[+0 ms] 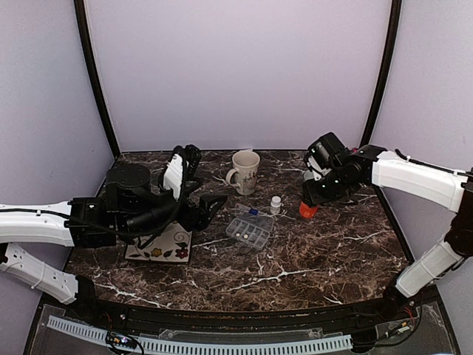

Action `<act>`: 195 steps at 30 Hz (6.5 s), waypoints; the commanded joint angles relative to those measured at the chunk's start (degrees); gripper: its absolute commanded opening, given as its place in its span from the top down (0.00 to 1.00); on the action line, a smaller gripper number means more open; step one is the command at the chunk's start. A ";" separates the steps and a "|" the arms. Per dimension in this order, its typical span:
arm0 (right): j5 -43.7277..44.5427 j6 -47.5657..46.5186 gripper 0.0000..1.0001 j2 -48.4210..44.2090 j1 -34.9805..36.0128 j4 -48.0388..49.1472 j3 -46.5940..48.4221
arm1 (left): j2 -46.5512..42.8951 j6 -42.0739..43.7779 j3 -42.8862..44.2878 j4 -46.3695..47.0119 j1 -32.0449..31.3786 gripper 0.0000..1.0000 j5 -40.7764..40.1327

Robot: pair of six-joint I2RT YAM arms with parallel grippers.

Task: Sort the pills into containers
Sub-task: Place the pill bottle at the center of the board, then pick up the pill bottle from the center of the board.

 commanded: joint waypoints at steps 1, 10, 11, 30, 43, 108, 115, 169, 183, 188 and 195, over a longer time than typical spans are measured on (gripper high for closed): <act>1.64 -1.00 0.90 2.93 -1.67 4.67 -0.67 | 0.49 -2.97 -0.08 -1.98 0.58 0.24 1.18; 1.91 -1.84 0.88 10.44 -3.62 9.20 -1.50 | 0.71 -4.79 -0.96 -1.86 0.70 0.24 1.63; 2.19 -1.83 0.88 10.77 -3.82 10.10 -1.69 | 0.71 -4.91 -1.24 -1.68 0.68 0.24 1.67; -0.41 -1.40 0.46 10.18 -4.78 10.93 -2.58 | 1.71 -4.97 -1.55 -1.18 1.07 0.23 1.75; -0.81 -1.30 0.34 8.14 -4.78 10.32 -2.59 | 2.69 -5.30 -1.20 -0.90 1.74 0.23 2.50; -3.65 2.09 0.32 21.45 -0.61 -1.75 28.63 | 9.58 -12.31 8.25 -7.11 15.74 0.06 12.29; -4.31 -0.83 0.31 29.27 -0.77 -7.60 35.27 | 12.89 -11.13 12.65 -10.21 17.47 0.06 12.76; -14.11 -2.81 0.59 41.02 -2.47 -13.18 38.19 | 13.90 -13.31 10.33 -9.31 22.30 0.07 19.09; -14.42 -2.95 0.59 40.89 -2.47 -13.99 37.92 | 12.85 -14.01 9.30 -8.77 22.48 0.07 19.47; -14.66 -2.99 0.60 40.99 -2.44 -13.77 38.05 | 12.67 -14.19 8.92 -8.59 22.49 0.07 19.65; -14.95 -2.99 0.61 41.79 -2.47 -13.77 38.74 | 12.57 -14.37 8.72 -8.50 22.57 0.07 19.81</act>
